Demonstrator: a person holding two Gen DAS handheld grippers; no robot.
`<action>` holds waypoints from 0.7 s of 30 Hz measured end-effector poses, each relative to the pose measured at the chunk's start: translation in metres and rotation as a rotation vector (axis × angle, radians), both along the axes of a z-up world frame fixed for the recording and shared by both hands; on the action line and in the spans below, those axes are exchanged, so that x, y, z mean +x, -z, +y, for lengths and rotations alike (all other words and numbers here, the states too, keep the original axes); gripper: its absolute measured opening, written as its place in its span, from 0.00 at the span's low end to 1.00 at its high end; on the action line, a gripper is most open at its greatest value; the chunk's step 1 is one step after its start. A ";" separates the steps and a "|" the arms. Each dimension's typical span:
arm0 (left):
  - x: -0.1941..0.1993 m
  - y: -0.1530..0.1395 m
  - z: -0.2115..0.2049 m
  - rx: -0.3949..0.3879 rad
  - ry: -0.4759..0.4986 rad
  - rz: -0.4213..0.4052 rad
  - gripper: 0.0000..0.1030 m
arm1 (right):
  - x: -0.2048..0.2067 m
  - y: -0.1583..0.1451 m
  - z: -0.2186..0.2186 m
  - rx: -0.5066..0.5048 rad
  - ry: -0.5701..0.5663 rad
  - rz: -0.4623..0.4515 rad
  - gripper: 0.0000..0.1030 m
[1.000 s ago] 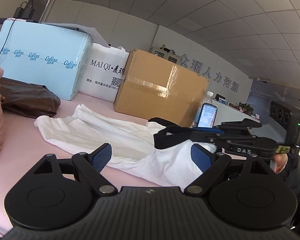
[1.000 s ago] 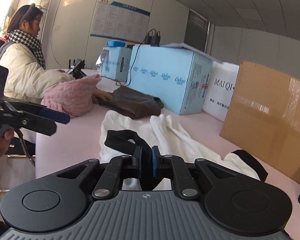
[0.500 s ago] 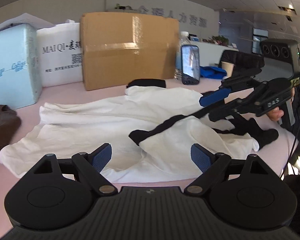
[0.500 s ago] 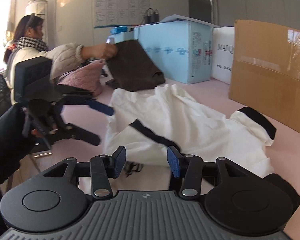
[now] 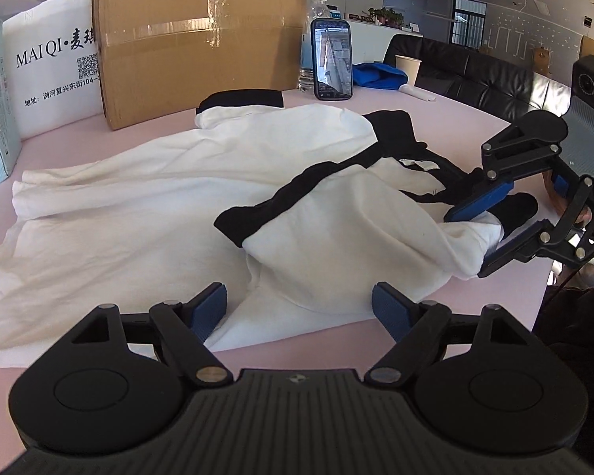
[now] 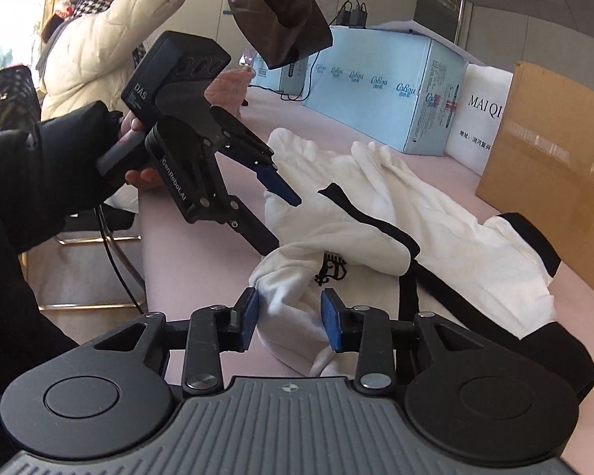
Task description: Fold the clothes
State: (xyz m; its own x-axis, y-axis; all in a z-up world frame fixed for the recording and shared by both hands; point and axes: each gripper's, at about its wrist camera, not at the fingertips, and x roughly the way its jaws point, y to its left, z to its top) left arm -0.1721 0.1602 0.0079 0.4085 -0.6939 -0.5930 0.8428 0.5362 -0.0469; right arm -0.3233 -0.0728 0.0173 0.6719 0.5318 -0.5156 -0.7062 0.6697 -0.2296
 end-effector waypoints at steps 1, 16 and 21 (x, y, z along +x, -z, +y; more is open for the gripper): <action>0.000 0.000 0.002 -0.006 -0.008 0.001 0.67 | -0.004 0.001 0.002 -0.012 -0.002 -0.019 0.31; -0.002 -0.005 0.003 -0.023 -0.120 0.007 0.17 | -0.005 0.021 0.014 -0.055 0.118 -0.069 0.06; -0.003 -0.005 0.010 -0.038 -0.142 0.021 0.12 | 0.001 -0.010 -0.024 0.208 0.155 0.044 0.05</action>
State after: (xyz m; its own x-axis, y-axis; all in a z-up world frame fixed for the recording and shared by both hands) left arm -0.1749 0.1706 0.0127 0.4917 -0.6523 -0.5768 0.7572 0.6474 -0.0867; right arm -0.3224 -0.0969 0.0274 0.7330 0.5217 -0.4366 -0.5976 0.8004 -0.0468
